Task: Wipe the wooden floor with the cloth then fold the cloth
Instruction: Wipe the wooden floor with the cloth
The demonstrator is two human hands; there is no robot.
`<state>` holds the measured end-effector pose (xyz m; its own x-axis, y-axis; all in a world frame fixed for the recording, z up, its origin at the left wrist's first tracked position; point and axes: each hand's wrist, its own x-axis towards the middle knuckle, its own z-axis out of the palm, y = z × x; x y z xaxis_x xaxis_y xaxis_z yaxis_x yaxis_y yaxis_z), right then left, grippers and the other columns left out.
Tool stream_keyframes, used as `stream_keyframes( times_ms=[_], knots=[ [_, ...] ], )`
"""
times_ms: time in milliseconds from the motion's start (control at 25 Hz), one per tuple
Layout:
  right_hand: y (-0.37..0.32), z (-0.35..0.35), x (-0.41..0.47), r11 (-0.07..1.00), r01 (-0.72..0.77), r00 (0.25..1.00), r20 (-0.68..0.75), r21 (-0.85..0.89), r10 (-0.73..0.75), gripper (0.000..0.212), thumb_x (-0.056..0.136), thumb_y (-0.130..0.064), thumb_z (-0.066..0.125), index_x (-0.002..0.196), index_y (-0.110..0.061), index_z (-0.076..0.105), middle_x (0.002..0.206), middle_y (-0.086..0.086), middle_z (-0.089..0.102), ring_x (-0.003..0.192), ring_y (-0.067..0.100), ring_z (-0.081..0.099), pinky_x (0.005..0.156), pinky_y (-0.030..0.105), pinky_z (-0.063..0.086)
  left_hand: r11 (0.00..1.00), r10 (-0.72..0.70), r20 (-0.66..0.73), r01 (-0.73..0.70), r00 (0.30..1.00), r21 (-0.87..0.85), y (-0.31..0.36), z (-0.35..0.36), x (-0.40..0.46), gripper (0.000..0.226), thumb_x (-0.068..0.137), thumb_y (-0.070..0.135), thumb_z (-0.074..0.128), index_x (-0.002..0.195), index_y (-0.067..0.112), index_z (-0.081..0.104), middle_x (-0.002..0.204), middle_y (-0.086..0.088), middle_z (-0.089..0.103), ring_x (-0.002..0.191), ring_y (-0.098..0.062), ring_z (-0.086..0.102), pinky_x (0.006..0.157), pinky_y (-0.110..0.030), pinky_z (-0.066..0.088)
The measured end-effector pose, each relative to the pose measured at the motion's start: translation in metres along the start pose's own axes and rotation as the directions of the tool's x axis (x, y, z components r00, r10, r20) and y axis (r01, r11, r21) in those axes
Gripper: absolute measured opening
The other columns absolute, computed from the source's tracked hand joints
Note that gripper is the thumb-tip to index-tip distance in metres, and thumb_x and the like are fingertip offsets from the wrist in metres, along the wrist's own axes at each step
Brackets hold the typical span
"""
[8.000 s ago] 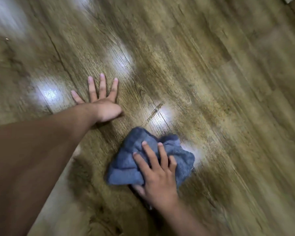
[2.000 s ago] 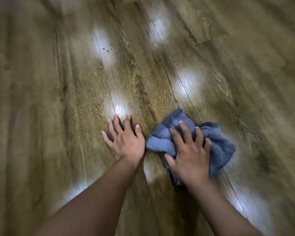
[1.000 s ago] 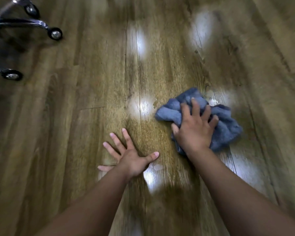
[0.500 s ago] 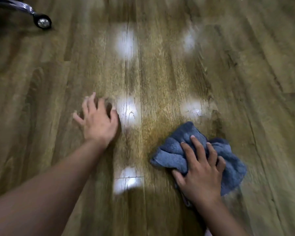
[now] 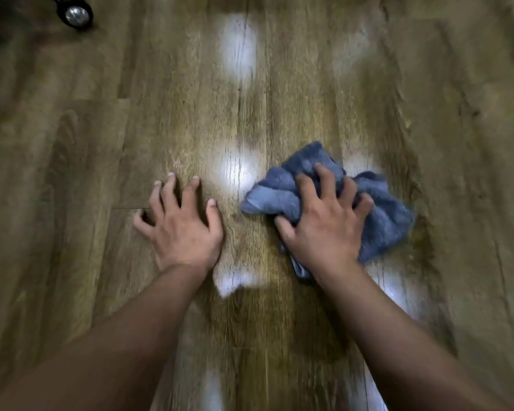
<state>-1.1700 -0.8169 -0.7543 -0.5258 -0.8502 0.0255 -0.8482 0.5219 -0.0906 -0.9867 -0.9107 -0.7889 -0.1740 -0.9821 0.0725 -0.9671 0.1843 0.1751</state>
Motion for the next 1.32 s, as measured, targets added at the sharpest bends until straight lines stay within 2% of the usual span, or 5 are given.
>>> stream_keyframes(
  times_ms=[240, 640, 920, 1080, 1320],
  knots=[
    [-0.049, 0.014, 0.114, 0.996, 0.089, 0.996, -0.016, 0.014, -0.088, 0.069, 0.076, -0.064, 0.051, 0.134, -0.028, 0.045, 0.150, 0.004, 0.038, 0.130, 0.042, 0.034, 0.102, 0.060, 0.022, 1.000, -0.011, -0.006, 0.011, 1.000, -0.013, 0.002, -0.005, -0.001, 0.053, 0.090, 0.048, 0.043, 0.138, 0.028, 0.055, 0.156, -0.006, 0.040, 0.148, -0.028, 0.028, 0.109, -0.061, 0.020],
    [-0.029, 0.007, 0.003, 0.996, 0.088, 0.995, -0.044, 0.016, -0.087, 0.084, 0.068, -0.062, 0.071, 0.141, -0.029, 0.047, 0.155, 0.001, 0.039, 0.139, 0.041, 0.033, 0.101, 0.054, 0.023, 0.999, -0.012, 0.023, 0.013, 1.000, -0.042, 0.006, -0.011, 0.001, 0.052, 0.090, 0.046, 0.043, 0.136, 0.026, 0.058, 0.156, -0.007, 0.041, 0.148, -0.029, 0.028, 0.109, -0.059, 0.021],
    [-0.034, 0.007, -0.039, 1.000, -0.008, 1.000, -0.013, 0.029, 0.008, 0.082, 0.068, -0.058, 0.075, 0.140, -0.029, 0.047, 0.155, 0.000, 0.038, 0.139, 0.041, 0.032, 0.100, 0.054, 0.023, 0.903, -0.042, -0.130, -0.018, 0.991, -0.429, -0.004, -0.020, -0.006, 0.019, 0.078, 0.012, 0.058, 0.094, 0.010, 0.069, 0.118, -0.012, 0.059, 0.108, -0.037, 0.051, 0.103, -0.050, 0.039],
    [-0.033, 0.007, -0.062, 1.000, 0.000, 0.999, -0.041, 0.008, 0.000, 0.083, 0.064, -0.056, 0.078, 0.137, -0.029, 0.050, 0.152, 0.001, 0.041, 0.136, 0.042, 0.036, 0.098, 0.053, 0.024, 0.913, 0.000, -0.073, -0.030, 0.997, -0.406, -0.002, -0.016, -0.004, 0.019, 0.079, 0.001, 0.063, 0.096, 0.008, 0.069, 0.120, -0.016, 0.056, 0.127, -0.037, 0.049, 0.123, -0.053, 0.000],
    [-0.032, 0.005, -0.051, 0.999, 0.030, 0.999, -0.023, -0.024, -0.031, 0.076, 0.067, -0.064, 0.059, 0.133, -0.027, 0.053, 0.149, 0.003, 0.045, 0.130, 0.044, 0.038, 0.096, 0.056, 0.027, 0.910, 0.047, -0.076, -0.074, 0.996, -0.408, -0.004, -0.018, -0.005, 0.024, 0.079, 0.017, 0.048, 0.096, 0.015, 0.065, 0.120, -0.005, 0.056, 0.120, -0.028, 0.049, 0.101, -0.044, 0.041]
  ],
)
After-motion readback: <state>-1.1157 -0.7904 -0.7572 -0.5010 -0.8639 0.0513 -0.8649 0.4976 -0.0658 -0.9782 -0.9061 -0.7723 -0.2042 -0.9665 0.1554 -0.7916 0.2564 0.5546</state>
